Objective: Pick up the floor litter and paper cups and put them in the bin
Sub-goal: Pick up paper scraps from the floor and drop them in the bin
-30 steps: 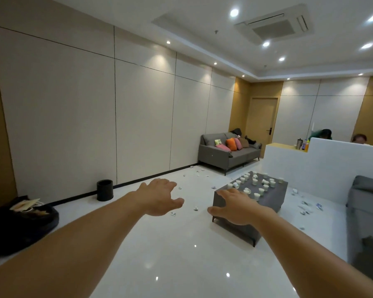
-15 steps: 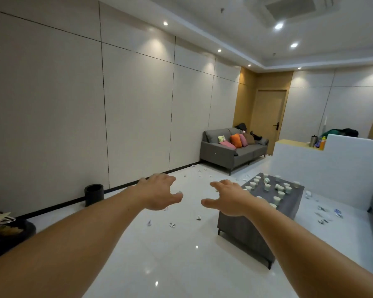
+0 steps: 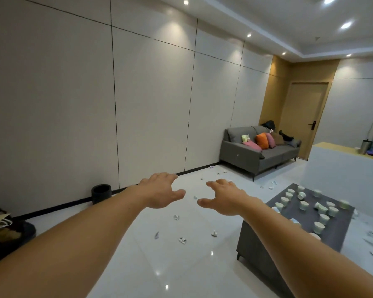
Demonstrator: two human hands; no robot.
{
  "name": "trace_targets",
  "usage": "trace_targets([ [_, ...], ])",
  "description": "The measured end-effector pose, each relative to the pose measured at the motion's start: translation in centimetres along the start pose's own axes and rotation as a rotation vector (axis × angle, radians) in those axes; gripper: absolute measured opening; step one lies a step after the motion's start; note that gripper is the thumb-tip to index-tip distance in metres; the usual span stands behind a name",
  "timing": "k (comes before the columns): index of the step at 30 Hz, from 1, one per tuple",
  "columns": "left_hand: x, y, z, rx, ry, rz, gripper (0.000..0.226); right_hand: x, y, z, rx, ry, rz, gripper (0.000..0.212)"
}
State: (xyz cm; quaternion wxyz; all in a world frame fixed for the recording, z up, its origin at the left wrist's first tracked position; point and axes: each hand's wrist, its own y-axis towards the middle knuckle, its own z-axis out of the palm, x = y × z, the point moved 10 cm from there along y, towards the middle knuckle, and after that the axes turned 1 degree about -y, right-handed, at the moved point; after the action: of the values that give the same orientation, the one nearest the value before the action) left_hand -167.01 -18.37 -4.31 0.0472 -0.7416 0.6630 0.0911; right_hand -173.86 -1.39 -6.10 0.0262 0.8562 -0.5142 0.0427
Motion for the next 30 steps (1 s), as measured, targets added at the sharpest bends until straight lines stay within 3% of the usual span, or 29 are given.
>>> trace_targets([
  [17,13.9,36.1,3.0,0.071,0.057,0.005,0.074,-1.4,37.5,4.3,0.062,0.028,0.037,0.085],
  [30,17.9,63.9,8.6,0.152,0.135,-0.038,0.074,-7.6,67.4,8.5,0.133,0.059,-0.031,0.085],
])
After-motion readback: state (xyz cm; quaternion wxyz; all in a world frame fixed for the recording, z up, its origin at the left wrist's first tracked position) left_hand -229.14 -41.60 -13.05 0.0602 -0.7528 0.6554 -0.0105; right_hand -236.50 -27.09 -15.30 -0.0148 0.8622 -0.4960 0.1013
